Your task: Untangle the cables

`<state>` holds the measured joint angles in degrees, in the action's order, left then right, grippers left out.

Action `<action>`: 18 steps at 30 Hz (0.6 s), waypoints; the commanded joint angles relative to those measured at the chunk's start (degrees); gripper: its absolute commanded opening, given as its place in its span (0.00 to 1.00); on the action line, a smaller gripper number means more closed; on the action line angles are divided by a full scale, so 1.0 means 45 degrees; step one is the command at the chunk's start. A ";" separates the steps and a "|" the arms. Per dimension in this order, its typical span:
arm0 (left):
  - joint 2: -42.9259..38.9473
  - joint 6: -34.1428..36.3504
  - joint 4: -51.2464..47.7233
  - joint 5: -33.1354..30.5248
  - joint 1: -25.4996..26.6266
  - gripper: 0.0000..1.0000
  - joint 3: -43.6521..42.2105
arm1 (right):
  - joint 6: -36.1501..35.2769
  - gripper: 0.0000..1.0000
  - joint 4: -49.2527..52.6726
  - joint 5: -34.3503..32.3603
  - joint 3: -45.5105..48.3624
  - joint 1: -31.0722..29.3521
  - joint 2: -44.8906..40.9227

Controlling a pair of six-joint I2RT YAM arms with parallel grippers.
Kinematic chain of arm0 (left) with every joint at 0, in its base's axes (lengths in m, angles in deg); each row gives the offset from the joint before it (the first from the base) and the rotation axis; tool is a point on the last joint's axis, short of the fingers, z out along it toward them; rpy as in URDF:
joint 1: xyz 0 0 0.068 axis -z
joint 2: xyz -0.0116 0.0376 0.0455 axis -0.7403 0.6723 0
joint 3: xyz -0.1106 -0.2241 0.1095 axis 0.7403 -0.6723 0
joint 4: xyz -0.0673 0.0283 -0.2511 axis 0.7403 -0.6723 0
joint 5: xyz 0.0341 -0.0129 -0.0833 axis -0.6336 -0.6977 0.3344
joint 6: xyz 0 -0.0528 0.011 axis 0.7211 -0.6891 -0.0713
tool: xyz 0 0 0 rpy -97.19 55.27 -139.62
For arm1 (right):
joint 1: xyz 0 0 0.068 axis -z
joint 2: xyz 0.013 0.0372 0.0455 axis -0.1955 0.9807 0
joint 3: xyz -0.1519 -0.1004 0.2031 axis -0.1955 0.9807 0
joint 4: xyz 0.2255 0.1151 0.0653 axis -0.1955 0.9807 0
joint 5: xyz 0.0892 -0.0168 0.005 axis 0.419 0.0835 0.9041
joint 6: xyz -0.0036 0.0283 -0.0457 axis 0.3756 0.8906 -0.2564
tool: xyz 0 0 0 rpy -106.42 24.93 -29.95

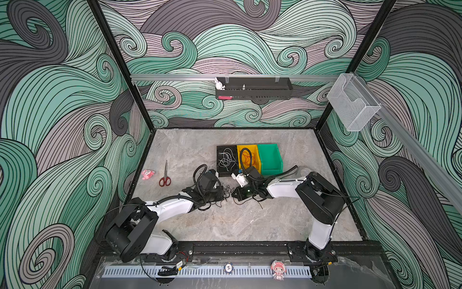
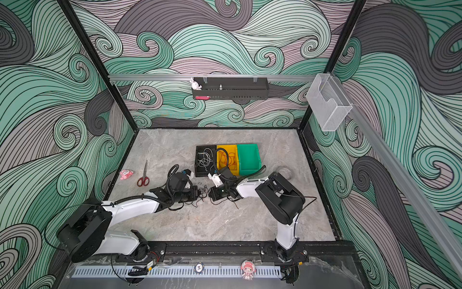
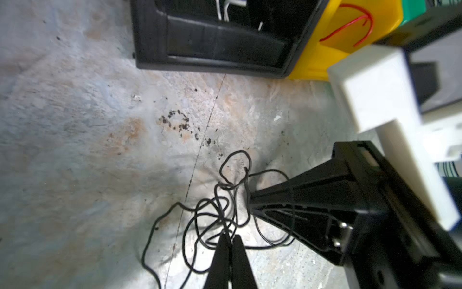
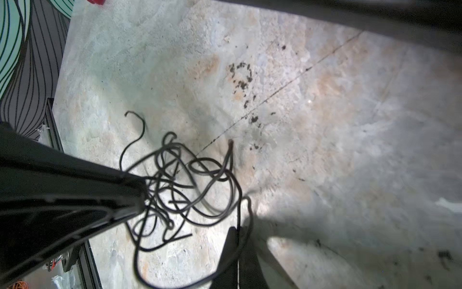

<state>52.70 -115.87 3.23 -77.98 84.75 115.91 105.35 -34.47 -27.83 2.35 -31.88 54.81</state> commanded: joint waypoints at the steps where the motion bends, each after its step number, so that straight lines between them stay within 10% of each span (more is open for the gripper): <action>1: -0.0777 -0.0290 -0.0469 -0.0408 0.0002 0.00 -0.0137 | 0.0097 0.00 0.0194 -0.0360 0.0390 -0.0048 -0.0801; 18: -0.4037 -0.0494 -0.2335 -0.1840 -0.0058 0.00 -0.0744 | -0.0352 0.00 0.1999 -0.1604 0.1475 -0.0046 -0.3047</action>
<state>36.40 -117.13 -4.55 -83.86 84.72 113.14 104.78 -28.90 -32.18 7.99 -31.88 42.88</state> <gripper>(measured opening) 0.049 0.047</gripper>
